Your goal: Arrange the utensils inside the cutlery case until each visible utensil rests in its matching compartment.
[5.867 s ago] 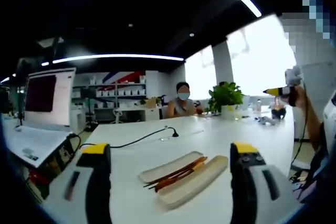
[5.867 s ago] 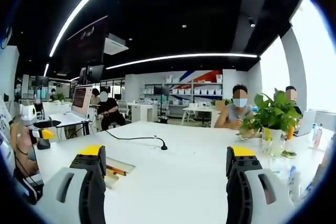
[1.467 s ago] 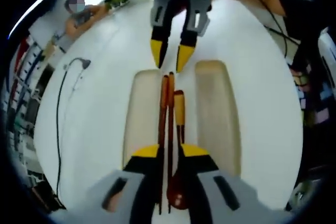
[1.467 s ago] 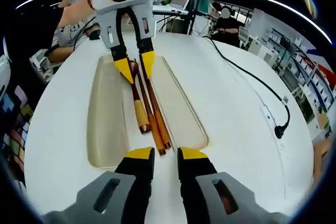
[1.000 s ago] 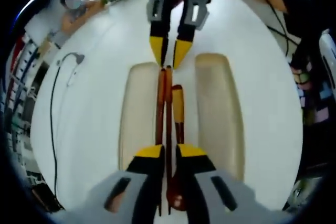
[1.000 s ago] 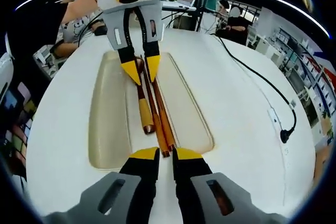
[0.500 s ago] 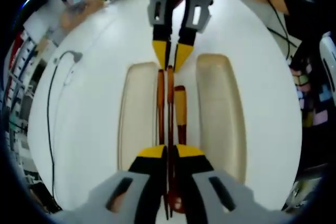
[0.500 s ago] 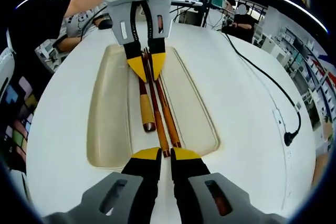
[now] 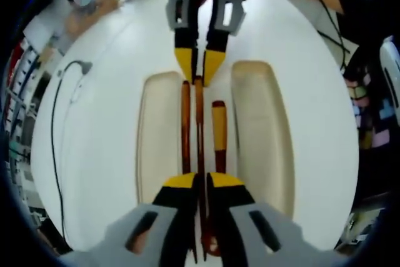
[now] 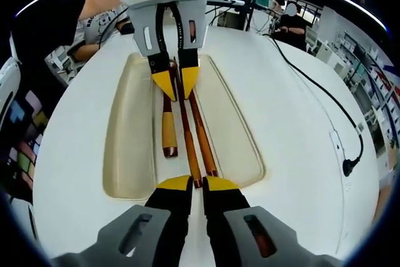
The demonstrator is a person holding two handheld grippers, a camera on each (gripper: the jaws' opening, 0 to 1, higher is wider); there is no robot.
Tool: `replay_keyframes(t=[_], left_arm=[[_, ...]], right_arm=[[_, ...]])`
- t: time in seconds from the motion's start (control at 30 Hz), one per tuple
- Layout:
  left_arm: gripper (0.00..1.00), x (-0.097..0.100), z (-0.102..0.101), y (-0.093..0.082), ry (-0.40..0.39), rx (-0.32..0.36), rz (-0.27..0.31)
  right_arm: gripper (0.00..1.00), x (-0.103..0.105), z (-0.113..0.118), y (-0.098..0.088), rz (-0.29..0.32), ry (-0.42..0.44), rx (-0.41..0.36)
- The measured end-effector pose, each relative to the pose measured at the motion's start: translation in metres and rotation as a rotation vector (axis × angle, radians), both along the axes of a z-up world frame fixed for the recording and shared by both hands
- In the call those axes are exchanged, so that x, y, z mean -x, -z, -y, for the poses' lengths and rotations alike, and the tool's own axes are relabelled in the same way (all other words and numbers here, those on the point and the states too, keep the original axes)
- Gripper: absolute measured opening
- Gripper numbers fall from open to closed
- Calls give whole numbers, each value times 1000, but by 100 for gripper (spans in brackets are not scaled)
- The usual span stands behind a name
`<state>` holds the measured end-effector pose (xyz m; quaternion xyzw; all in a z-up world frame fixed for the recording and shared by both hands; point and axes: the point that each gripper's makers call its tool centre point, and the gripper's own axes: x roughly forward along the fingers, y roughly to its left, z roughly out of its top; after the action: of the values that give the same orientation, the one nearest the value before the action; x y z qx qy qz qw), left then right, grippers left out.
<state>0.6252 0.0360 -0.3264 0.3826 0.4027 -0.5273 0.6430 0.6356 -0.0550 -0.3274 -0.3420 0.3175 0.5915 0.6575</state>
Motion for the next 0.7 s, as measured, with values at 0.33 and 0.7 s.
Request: replay_keyframes(t=[0.33,0.7], left_arm=[[5,-2,0,2,-20,-33,-55],[4,-1,0,-2,-57,11,-132]], right_arm=[[4,6,-3,0,-32,-3,-5],[5,1,-3,-8,-9,33,-50]])
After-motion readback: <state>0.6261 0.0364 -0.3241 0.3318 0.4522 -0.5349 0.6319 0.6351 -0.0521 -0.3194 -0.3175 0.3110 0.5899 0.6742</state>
